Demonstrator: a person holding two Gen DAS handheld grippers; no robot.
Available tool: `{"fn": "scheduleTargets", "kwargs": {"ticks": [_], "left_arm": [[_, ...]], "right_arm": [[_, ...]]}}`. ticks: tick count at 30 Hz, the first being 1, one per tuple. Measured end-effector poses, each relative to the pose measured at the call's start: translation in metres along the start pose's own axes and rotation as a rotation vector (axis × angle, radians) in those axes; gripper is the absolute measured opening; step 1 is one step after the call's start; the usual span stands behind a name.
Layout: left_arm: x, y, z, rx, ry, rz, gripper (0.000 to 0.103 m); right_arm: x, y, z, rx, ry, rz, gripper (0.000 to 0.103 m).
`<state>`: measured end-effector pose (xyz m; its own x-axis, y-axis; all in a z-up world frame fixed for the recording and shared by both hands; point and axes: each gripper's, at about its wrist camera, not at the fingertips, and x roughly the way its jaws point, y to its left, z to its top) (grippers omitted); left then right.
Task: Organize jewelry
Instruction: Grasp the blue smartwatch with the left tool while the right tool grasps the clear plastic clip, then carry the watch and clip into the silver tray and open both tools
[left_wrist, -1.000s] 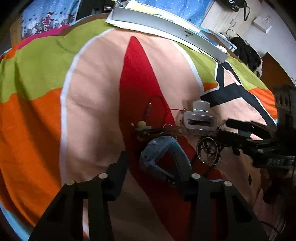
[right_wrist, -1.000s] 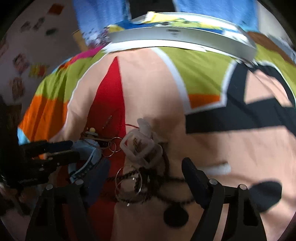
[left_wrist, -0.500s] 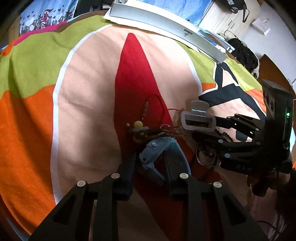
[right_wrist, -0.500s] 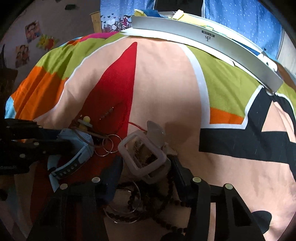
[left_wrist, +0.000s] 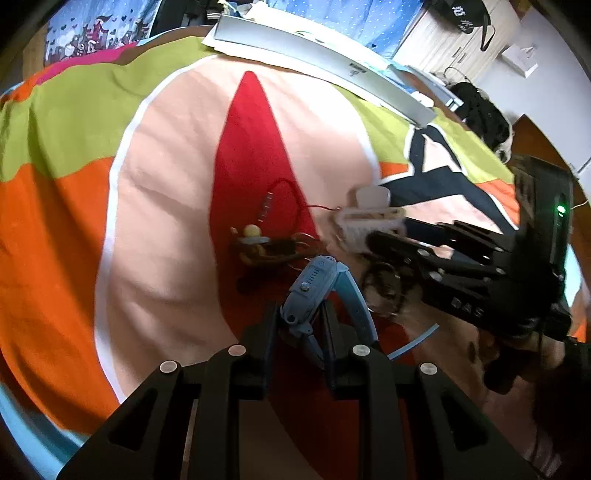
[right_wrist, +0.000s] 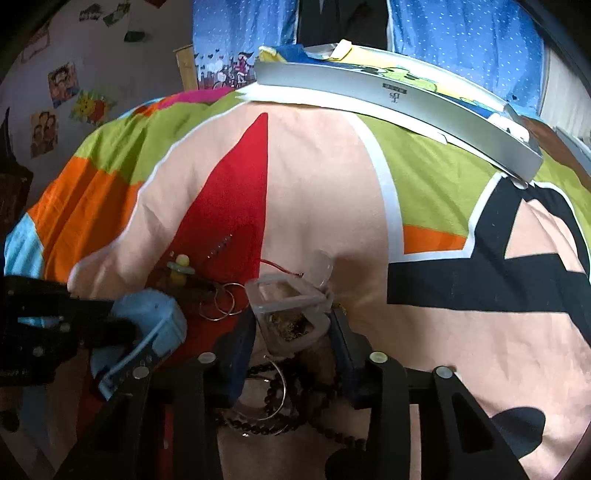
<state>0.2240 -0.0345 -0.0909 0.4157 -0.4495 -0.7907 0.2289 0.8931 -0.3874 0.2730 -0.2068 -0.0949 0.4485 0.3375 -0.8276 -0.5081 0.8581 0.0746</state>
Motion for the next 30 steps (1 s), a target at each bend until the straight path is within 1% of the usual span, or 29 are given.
{"fn": "scheduleTargets", "kwargs": {"ticks": [4,8,11,15,19,23,27,30], "left_arm": [[-0.01,-0.009,-0.003,0.015,-0.023,0.0,0.018],[-0.017,-0.009,-0.003,-0.005,-0.059,0.005,0.018],[-0.025,-0.009,0.0,-0.007,-0.112,0.024,0.018],[-0.033,-0.012,0.009,-0.003,-0.193,0.048,0.018],[-0.039,-0.019,0.031,-0.018,-0.252,0.059,0.018],[-0.043,-0.022,0.065,-0.063,-0.327,0.044,0.018],[-0.039,-0.022,0.111,-0.105,-0.393,0.024,0.018],[-0.035,-0.021,0.144,-0.11,-0.435,0.037,0.018]], "right_arm": [[-0.008,0.001,-0.002,0.02,-0.018,0.004,0.038],[-0.015,0.001,-0.002,0.044,-0.041,0.002,0.038],[-0.027,-0.001,-0.001,0.07,-0.093,0.007,0.038],[-0.045,-0.005,0.005,0.107,-0.194,0.016,0.038],[-0.062,-0.016,0.012,0.156,-0.313,0.011,0.038],[-0.08,-0.038,0.027,0.219,-0.457,-0.027,0.038],[-0.088,-0.059,0.044,0.259,-0.568,-0.06,0.038],[-0.083,-0.075,0.064,0.273,-0.633,-0.088,0.038]]}}
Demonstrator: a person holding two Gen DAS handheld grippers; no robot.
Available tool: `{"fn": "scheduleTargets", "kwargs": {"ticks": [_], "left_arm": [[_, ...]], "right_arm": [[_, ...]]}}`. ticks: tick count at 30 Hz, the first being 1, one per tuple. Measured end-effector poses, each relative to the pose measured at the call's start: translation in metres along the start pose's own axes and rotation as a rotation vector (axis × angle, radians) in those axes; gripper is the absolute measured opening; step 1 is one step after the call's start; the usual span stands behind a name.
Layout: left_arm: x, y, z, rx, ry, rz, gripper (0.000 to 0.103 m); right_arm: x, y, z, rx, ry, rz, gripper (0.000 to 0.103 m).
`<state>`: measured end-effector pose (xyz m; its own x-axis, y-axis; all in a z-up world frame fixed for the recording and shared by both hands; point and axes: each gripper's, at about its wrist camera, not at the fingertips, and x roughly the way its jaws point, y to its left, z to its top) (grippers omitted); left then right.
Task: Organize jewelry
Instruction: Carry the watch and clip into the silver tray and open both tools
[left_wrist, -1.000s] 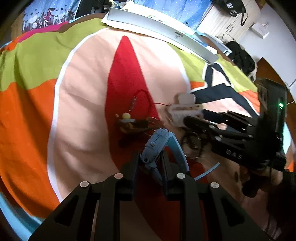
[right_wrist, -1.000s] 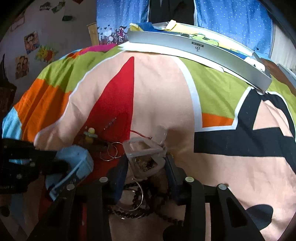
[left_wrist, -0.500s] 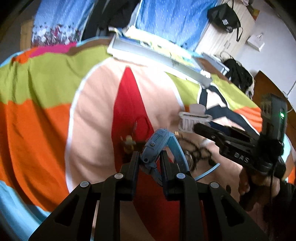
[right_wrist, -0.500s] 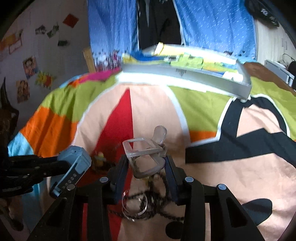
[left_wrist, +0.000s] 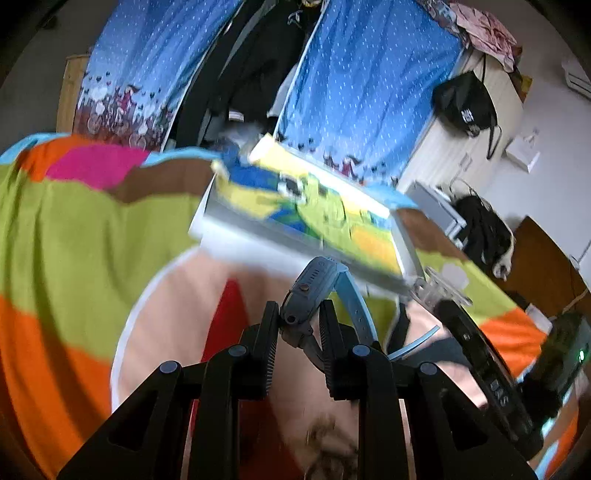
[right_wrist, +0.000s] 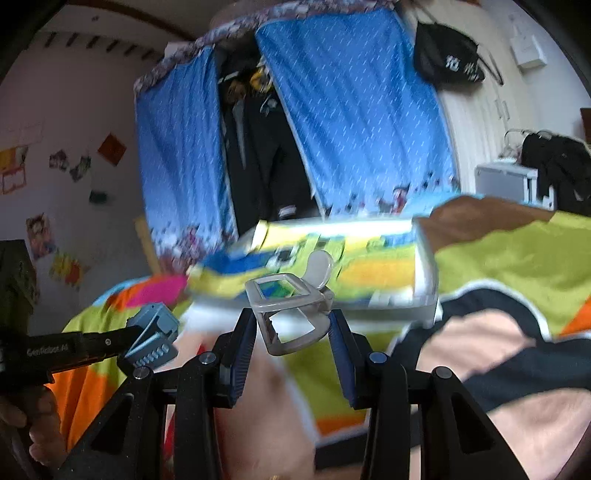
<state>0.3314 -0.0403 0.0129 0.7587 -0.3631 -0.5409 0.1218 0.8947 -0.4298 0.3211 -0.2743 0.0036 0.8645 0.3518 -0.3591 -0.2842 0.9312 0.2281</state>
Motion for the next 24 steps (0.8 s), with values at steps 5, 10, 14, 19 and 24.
{"fn": "scheduleTargets", "kwargs": {"ticks": [5,10,14,19,24], "left_arm": [[0.042,-0.001,0.05,-0.009,-0.045,0.028,0.018],[0.087,0.006,0.084,-0.034,-0.039,0.076,0.018],[0.12,0.011,0.089,-0.026,-0.002,0.155,0.018],[0.15,0.018,0.081,-0.03,0.081,0.214,0.018],[0.158,0.016,0.071,-0.005,0.102,0.246,0.021]], "right_arm": [[0.044,-0.013,0.015,0.012,-0.024,-0.024,0.038],[0.079,-0.024,0.018,0.028,0.01,-0.039,0.038],[0.094,-0.032,0.01,0.029,0.061,-0.061,0.038],[0.102,-0.044,0.007,0.071,0.102,-0.074,0.038],[0.104,-0.045,0.006,0.069,0.123,-0.092,0.039]]}}
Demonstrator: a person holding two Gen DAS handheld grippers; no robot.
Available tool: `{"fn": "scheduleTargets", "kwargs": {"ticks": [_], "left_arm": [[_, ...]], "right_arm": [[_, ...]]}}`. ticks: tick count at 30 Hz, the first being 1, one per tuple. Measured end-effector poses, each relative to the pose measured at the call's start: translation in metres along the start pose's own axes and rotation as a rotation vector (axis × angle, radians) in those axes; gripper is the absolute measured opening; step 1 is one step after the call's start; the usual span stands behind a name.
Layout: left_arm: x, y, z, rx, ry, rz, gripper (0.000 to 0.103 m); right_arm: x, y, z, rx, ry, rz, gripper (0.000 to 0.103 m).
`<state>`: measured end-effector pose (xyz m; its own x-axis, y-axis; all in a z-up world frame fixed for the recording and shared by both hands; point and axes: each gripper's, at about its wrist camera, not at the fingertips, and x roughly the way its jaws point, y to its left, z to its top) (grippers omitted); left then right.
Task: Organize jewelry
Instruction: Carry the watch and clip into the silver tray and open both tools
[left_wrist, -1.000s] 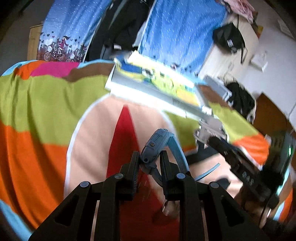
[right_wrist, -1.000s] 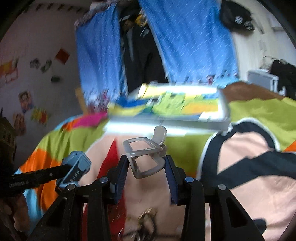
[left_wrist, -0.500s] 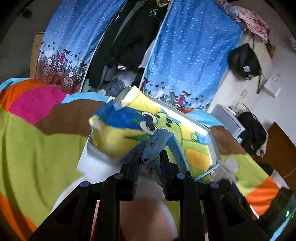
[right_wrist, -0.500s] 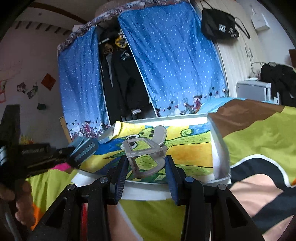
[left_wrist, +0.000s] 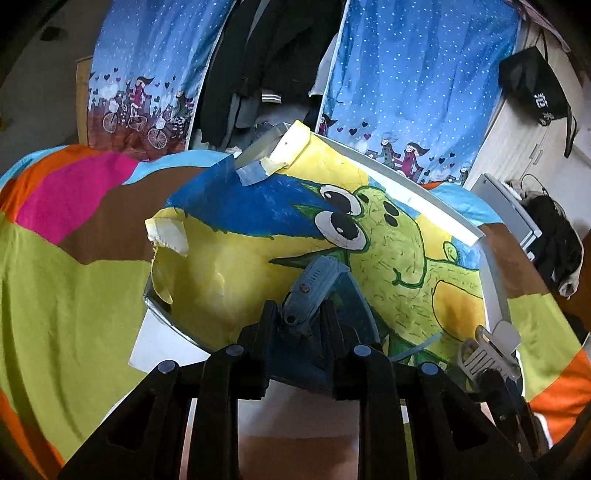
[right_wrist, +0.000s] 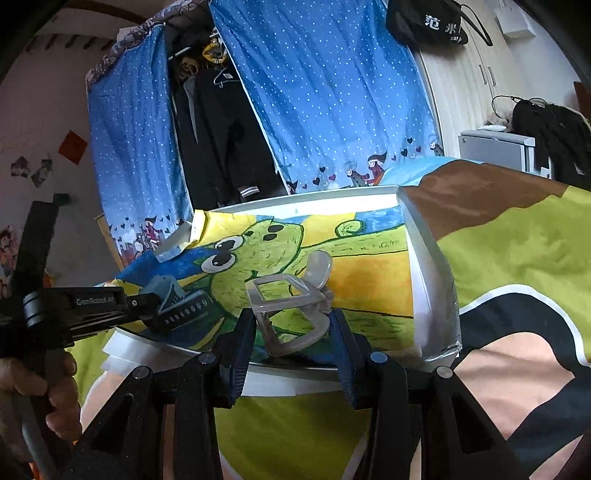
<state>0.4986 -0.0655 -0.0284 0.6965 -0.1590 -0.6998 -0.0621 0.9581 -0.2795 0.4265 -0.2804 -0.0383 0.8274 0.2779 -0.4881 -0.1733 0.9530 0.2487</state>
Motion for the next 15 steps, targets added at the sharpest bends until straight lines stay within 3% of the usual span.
{"fn": "scheduleTargets", "kwargs": {"ticks": [3,4,6,8,12,15], "left_arm": [[-0.002,-0.001,-0.002,0.0,0.01,-0.01,0.028],[-0.004,-0.002,-0.003,0.003,0.005,-0.009,0.031],[-0.015,-0.003,-0.003,-0.001,-0.019,-0.016,0.054],[-0.028,-0.001,-0.004,-0.017,-0.047,-0.022,0.066],[-0.056,0.005,-0.006,-0.054,-0.072,-0.045,0.071],[-0.081,0.007,-0.011,-0.049,-0.11,-0.037,0.077]], "right_arm": [[-0.002,0.003,-0.001,-0.019,0.008,-0.011,0.039],[-0.003,0.004,-0.001,-0.026,0.01,-0.018,0.044],[-0.005,0.004,-0.001,-0.026,0.005,-0.025,0.05],[-0.009,0.004,-0.001,-0.026,0.001,-0.029,0.054],[-0.021,0.003,0.003,-0.028,-0.024,-0.036,0.066],[-0.041,0.005,0.005,-0.026,-0.066,-0.028,0.084]]}}
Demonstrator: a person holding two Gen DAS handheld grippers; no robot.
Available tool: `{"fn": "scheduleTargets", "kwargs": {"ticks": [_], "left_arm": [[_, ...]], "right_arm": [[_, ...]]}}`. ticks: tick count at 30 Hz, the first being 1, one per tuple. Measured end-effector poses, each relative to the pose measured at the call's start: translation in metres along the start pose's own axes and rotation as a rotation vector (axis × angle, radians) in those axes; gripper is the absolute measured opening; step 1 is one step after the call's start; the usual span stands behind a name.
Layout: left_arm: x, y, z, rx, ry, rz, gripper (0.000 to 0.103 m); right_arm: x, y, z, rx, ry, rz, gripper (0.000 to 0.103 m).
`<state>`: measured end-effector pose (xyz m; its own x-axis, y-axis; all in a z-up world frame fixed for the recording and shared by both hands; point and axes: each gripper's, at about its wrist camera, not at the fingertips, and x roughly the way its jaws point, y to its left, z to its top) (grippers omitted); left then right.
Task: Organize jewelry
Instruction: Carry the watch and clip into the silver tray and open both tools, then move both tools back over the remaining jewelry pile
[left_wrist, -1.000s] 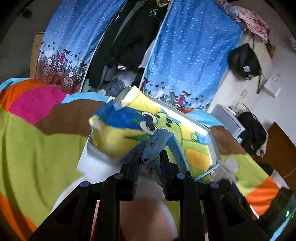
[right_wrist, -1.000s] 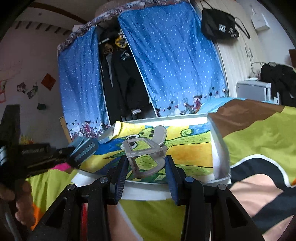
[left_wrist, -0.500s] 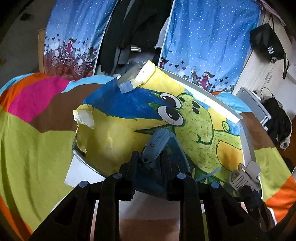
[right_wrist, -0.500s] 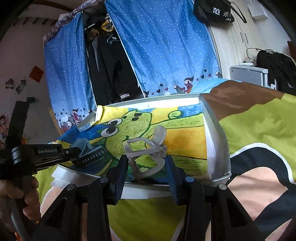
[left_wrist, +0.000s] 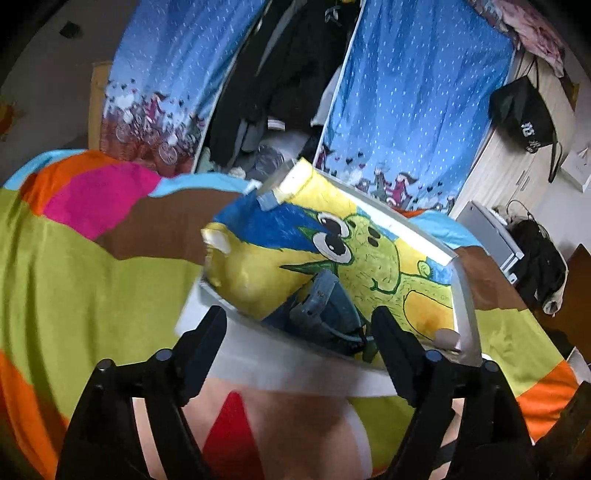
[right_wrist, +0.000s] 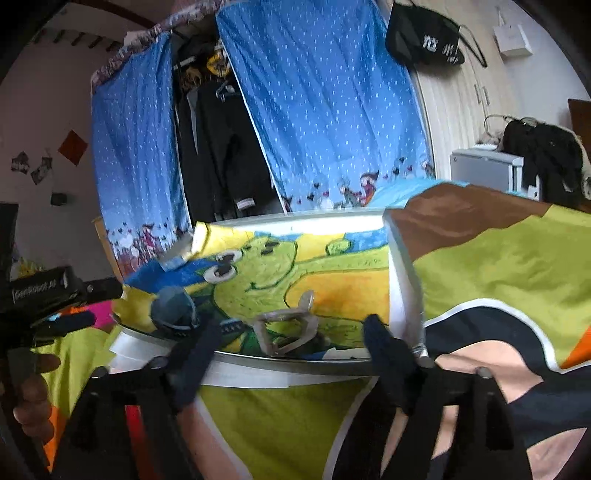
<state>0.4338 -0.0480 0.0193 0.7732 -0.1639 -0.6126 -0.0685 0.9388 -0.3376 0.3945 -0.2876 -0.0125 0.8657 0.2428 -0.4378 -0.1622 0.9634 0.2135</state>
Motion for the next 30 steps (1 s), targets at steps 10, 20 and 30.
{"fn": "scheduleTargets", "kwargs": {"ticks": [10,20,30], "left_arm": [[-0.112,-0.002,-0.042,0.107,-0.184,0.007,0.095],[-0.196,0.018,-0.101,0.155,-0.251,0.012,0.096],[-0.235,0.054,-0.157,0.198,-0.179,0.014,0.096]], "right_arm": [[-0.087,0.026,0.004,-0.059,-0.131,0.035,0.103],[-0.175,0.051,-0.032,-0.096,-0.142,0.043,0.103],[-0.223,0.072,-0.079,-0.085,-0.061,0.008,0.103]]}}
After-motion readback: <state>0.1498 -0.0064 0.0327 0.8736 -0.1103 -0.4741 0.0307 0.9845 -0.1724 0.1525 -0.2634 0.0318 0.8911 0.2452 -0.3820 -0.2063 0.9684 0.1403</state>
